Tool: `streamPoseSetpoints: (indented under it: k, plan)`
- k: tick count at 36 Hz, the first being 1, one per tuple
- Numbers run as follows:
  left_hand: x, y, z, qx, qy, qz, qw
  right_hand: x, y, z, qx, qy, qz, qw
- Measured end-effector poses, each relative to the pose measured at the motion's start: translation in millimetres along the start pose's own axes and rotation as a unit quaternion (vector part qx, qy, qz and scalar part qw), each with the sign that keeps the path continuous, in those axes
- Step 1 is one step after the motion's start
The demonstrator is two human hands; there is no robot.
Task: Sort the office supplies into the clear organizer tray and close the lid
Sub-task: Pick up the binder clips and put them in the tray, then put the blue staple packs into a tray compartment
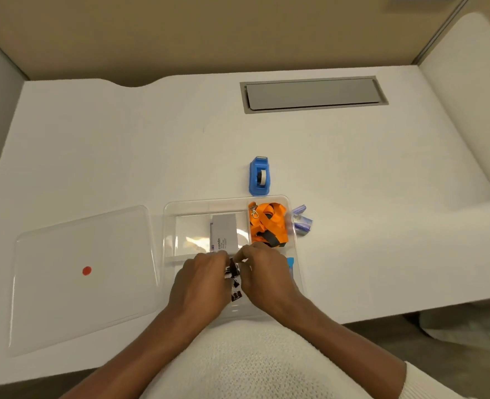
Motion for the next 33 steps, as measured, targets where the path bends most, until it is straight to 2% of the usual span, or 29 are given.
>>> streamPoseSetpoints:
  k: [6,10,15,20,27,33]
  plan:
    - [-30,-23,42,0.005,0.034,0.047,0.998,-3,-39,55,-0.039,0.084,0.173,0.98]
    - [-67,-21,72,0.021,0.06,0.044,0.997,-8,-52,111,-0.06,0.14,0.221,0.963]
    - [-116,-10,103,0.079,0.105,0.033,0.991,-14,-44,160,-0.085,0.164,0.202,0.962]
    - [-158,1,130,0.095,0.122,0.042,0.987,-23,-29,179,-0.102,0.123,0.172,0.972]
    - [-204,40,153,-0.037,0.138,-0.056,0.988,-36,-11,183,-0.101,0.05,0.174,0.978]
    - [-217,52,163,-0.118,0.147,-0.099,0.977,-44,-9,184,-0.086,0.026,0.16,0.983]
Point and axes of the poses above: each hand's wrist, its own x-axis away from the middle knuckle, its own y-axis out of the palm, z = x × y, the point moved 5 cm from there along -x, towards the middle knuckle, and after that the axes turned 9 degrees about x, right-handed, at the moved point
